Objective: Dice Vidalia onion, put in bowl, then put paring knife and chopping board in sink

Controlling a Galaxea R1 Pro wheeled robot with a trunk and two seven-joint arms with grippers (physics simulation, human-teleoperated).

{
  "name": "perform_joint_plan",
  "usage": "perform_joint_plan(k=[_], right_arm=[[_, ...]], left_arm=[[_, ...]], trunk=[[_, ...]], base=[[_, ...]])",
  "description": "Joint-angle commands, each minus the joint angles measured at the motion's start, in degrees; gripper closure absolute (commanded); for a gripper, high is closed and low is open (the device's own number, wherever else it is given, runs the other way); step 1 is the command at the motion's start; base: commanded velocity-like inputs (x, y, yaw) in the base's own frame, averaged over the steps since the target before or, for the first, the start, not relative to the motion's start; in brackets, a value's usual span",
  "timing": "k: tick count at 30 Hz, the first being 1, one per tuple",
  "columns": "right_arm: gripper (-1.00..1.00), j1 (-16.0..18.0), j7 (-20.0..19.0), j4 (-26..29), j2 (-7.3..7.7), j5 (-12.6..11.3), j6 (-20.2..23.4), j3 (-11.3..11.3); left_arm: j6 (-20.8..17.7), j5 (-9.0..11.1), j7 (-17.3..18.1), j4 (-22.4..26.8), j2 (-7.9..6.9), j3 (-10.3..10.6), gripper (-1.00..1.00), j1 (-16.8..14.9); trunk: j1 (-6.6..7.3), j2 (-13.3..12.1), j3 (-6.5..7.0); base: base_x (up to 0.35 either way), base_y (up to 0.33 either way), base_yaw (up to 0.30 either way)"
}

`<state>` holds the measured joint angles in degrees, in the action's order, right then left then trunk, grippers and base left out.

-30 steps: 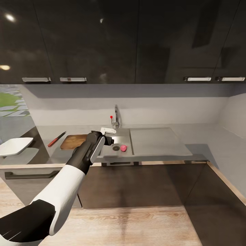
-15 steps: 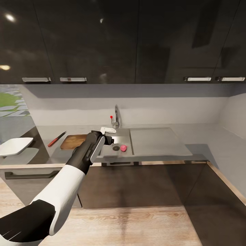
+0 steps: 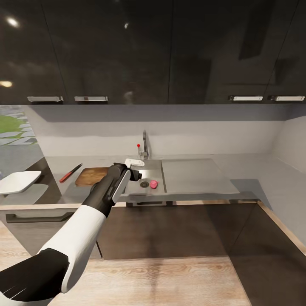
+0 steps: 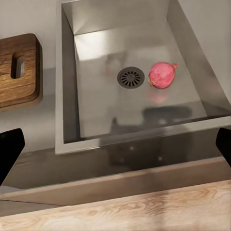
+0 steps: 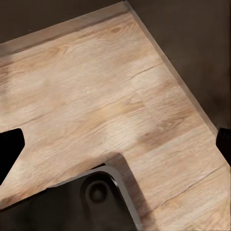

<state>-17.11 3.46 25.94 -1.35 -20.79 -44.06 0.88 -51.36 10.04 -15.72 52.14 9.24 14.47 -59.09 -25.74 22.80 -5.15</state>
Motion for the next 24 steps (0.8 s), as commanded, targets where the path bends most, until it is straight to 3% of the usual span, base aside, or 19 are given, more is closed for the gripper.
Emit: perform_joint_plan(k=[1, 15, 24], right_arm=[[-1.00, 0.0, 0.4, -0.4, -0.04, 0.3, 0.0, 0.1], [-1.00, 0.0, 0.4, -1.4, 0.28, 0.3, 0.0, 0.1], [-1.00, 0.0, 0.2, -1.4, -0.27, 0.3, 0.0, 0.0]], left_arm=[[-0.2, 0.6, -0.5, 0.0, -0.01, 0.1, -1.00, -0.1], [-0.1, 0.7, -0.5, -0.1, -0.01, 0.1, -1.00, -0.1], [-0.1, 0.7, -0.5, -0.6, -0.01, 0.1, -1.00, -0.1]], trunk=[[-0.04, 0.1, -0.12], [-0.04, 0.1, -0.12], [-0.04, 0.1, -0.12]], base=[[0.000, 0.000, 0.000], [0.000, 0.000, 0.000], [0.000, 0.000, 0.000]])
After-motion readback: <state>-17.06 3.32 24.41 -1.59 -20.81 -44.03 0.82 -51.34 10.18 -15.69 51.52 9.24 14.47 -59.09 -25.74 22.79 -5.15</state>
